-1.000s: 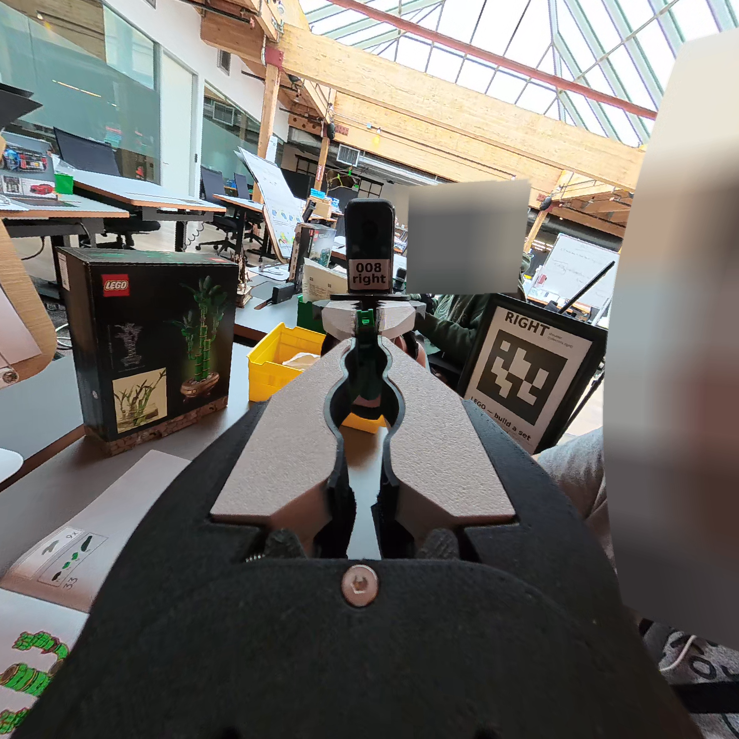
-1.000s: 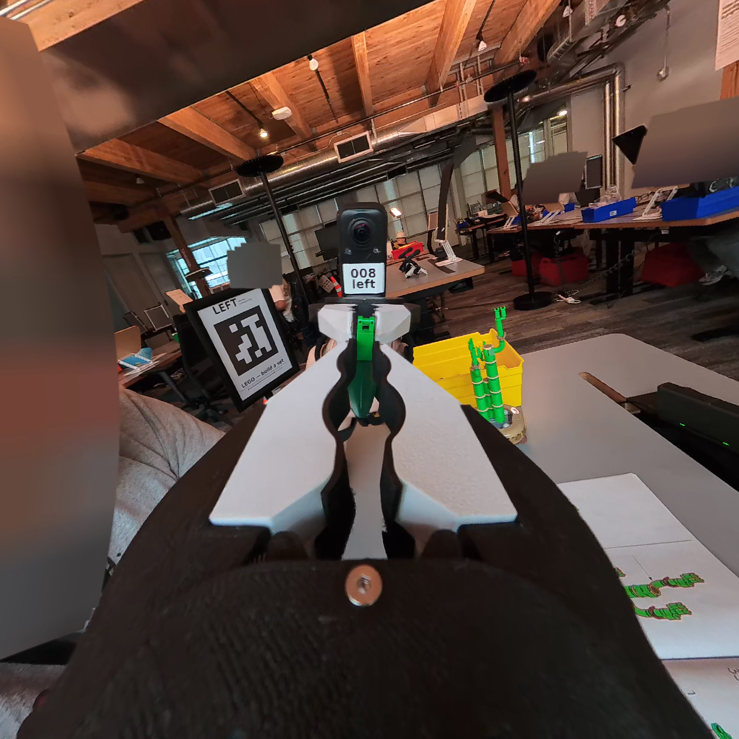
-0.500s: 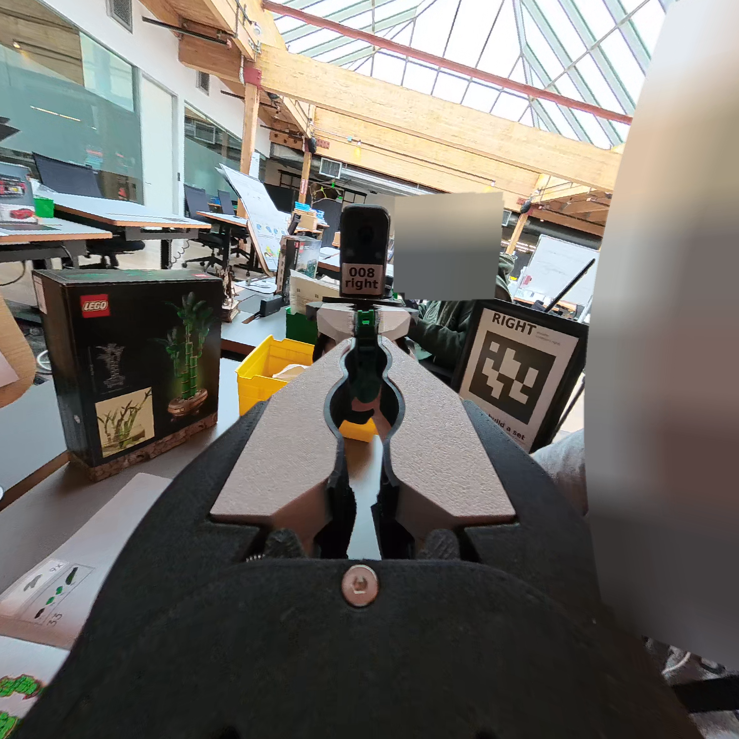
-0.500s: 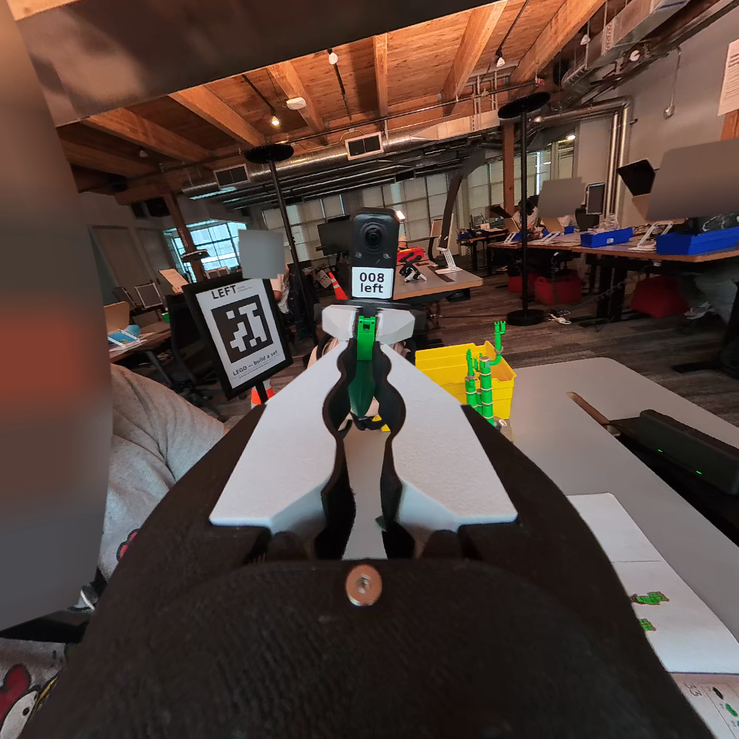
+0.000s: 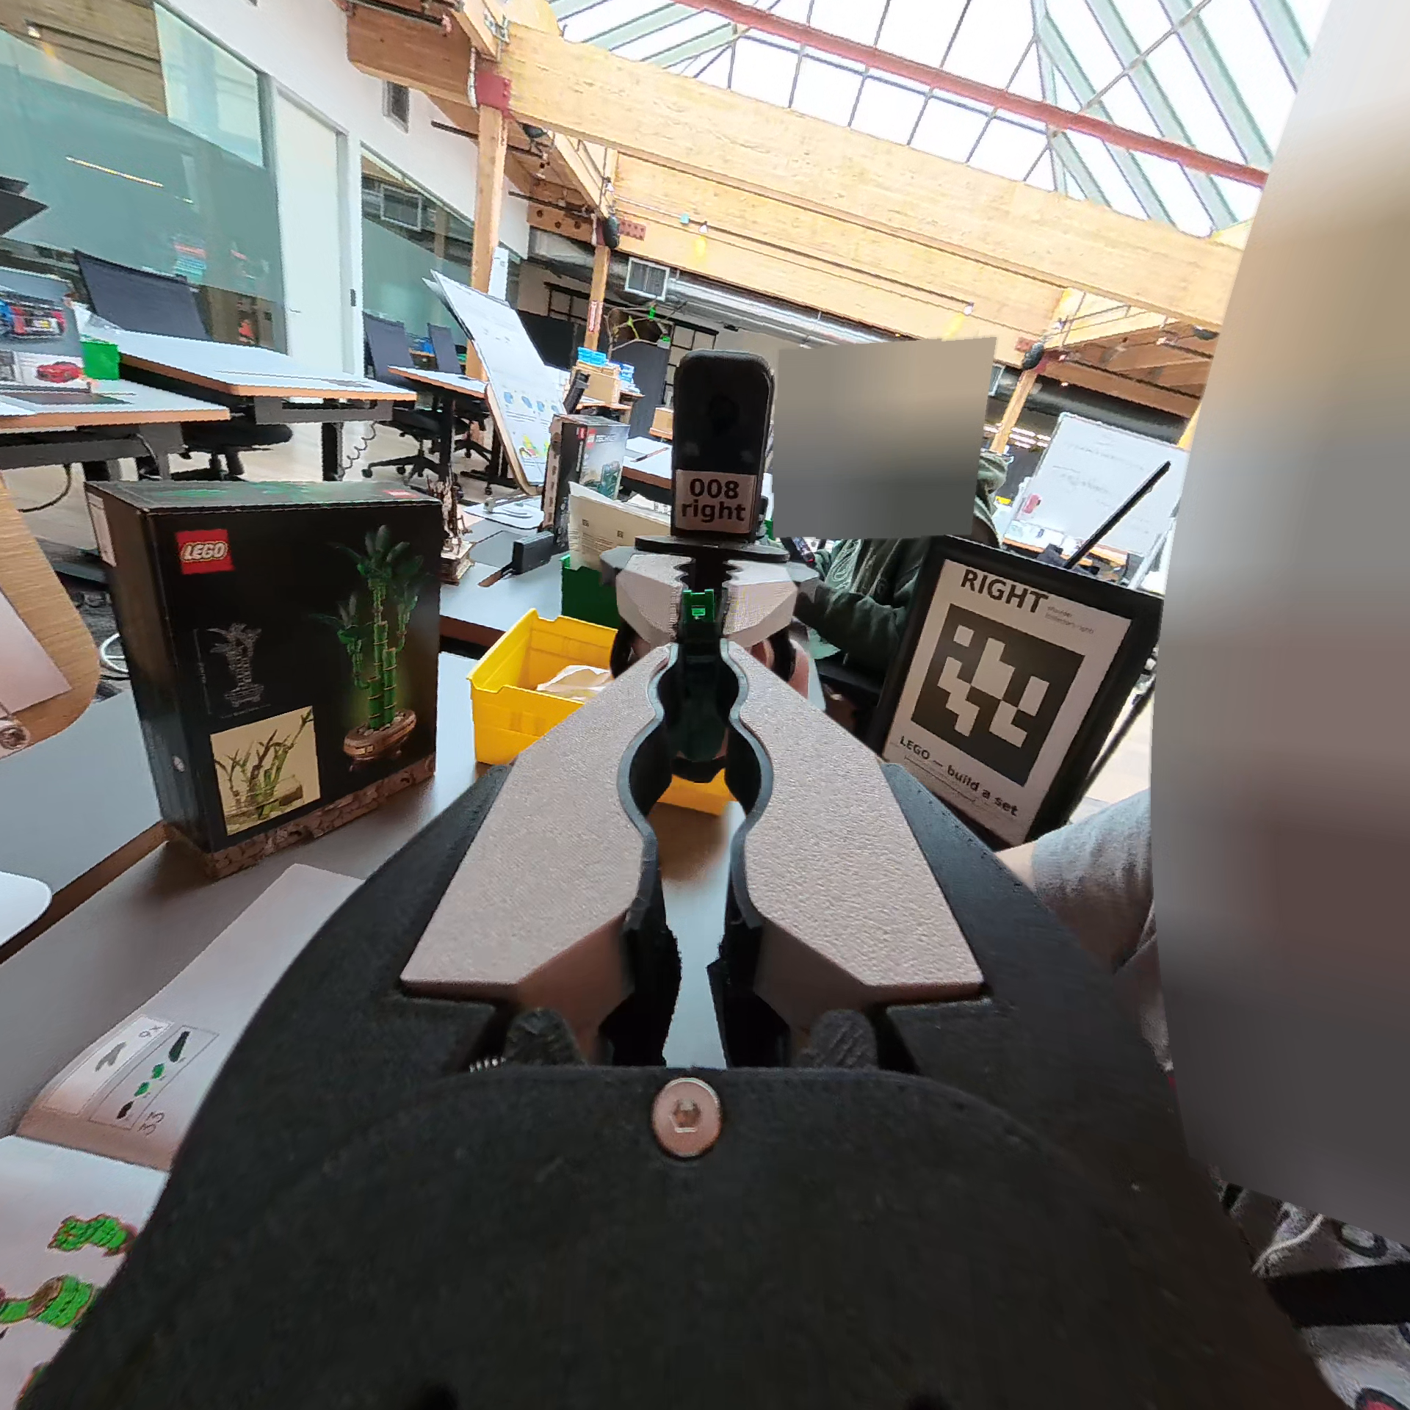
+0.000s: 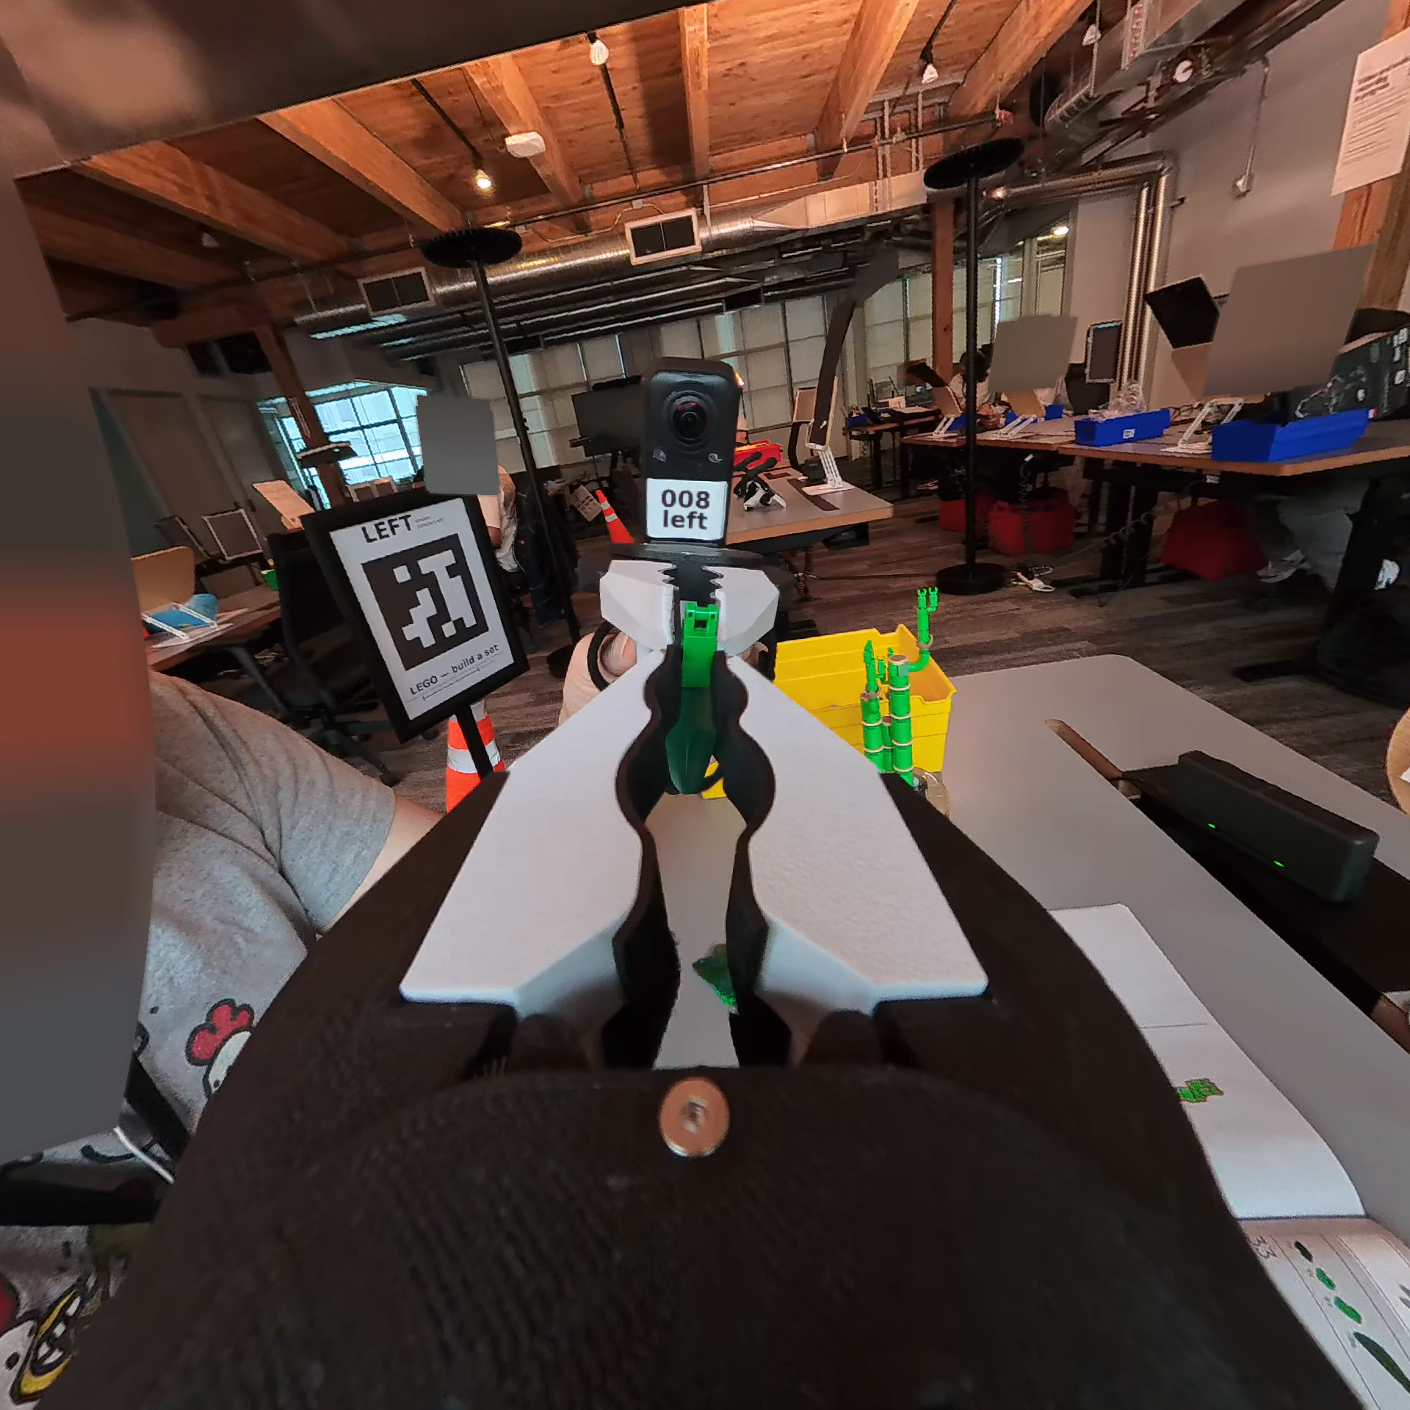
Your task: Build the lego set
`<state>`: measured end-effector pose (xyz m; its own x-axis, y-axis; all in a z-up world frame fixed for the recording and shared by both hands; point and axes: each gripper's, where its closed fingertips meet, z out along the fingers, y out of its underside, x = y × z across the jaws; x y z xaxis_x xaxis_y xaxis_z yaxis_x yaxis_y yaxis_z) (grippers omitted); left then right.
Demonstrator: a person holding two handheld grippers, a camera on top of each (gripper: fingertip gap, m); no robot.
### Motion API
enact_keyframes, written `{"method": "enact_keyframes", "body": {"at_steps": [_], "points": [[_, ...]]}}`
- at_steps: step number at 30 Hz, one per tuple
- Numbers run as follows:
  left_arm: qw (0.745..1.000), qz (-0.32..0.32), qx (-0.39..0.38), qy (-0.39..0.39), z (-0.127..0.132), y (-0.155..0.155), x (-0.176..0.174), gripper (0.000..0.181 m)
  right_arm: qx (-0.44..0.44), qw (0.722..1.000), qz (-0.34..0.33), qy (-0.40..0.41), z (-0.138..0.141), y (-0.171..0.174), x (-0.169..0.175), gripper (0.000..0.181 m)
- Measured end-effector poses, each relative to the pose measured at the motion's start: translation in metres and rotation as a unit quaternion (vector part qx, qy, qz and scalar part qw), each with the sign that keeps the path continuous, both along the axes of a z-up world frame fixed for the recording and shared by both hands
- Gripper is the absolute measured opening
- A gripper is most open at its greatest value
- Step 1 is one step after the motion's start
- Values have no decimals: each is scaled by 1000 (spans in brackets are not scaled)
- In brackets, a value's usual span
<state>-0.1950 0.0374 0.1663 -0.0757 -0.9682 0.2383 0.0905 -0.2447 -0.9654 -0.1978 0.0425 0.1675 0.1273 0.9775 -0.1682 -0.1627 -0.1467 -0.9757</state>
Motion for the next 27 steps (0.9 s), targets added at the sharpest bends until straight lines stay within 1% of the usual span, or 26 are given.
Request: {"method": "enact_keyframes", "body": {"at_steps": [5,8,12,14,15,16,17,18,20,21,22,23,25,27], "points": [[1000,23,11,-2,1,4,0,5,-1,1000,-11,6,1,3,-1,5],[1000,24,13,-1,1,3,0,5,-3,1000,-8,7,1,3,-1,6],[999,-28,-28,-5,2,-2,-1,6,-10,1000,22,11,1,-2,-2,5],[999,-36,-36,-14,4,0,-3,5,-8,1000,17,17,2,0,-3,5],[999,-25,-25,-24,8,1,-3,6,-9,999,20,27,4,0,-3,5],[999,-2,-10,-31,12,4,-4,12,-13,999,30,34,6,-1,-4,6],[999,30,10,-33,14,9,-6,25,-15,998,32,43,8,-1,-3,6],[997,62,31,-37,17,14,-11,29,-11,998,23,60,11,2,0,6],[991,104,65,-61,27,16,-22,19,-5,996,6,87,18,6,4,6],[988,116,78,-64,31,14,-25,18,1,995,-5,102,21,8,6,5],[986,129,93,-52,31,12,-24,24,12,992,-19,121,26,10,8,5],[982,145,115,-29,29,9,-21,33,24,990,-32,138,30,11,9,5],[965,196,173,22,22,8,-13,48,40,983,-56,168,35,13,11,5],[928,273,248,58,18,14,-8,50,46,978,-67,193,38,13,9,6]]}}
